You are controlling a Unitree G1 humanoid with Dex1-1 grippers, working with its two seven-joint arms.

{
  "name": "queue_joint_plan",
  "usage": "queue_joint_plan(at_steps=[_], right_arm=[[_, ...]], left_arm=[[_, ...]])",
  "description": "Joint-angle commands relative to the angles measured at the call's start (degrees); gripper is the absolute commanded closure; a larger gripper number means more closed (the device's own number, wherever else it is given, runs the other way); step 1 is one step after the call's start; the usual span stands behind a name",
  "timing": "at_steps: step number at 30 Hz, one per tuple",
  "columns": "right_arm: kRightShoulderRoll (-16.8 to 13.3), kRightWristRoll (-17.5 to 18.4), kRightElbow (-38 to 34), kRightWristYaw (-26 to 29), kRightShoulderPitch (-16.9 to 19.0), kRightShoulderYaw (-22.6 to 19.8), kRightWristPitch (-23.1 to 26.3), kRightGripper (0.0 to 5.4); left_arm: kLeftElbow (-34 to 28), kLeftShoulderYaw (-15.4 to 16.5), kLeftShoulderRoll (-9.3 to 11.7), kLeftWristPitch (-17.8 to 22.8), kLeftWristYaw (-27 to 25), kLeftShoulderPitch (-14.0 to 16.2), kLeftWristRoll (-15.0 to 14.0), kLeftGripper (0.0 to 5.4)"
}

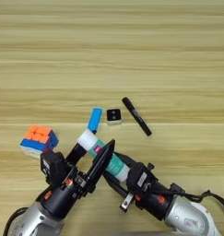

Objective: Move the objects on the table

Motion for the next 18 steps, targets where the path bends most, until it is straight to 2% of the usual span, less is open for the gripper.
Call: queue_joint_plan(at_steps=[1,18], right_arm=[[0.4,-0.9,-0.2,0.2,0.0,1.6,-1.6,3.77],[0.5,-0.8,0.9,0.3,-0.8,1.1,-1.7,3.77]], left_arm=[[0.0,1.0,0.3,0.2,0.5,-0.2,0.3,2.48],[0.1,1.2,-0.2,0.2,-0.5,-0.6,0.5,3.1]])
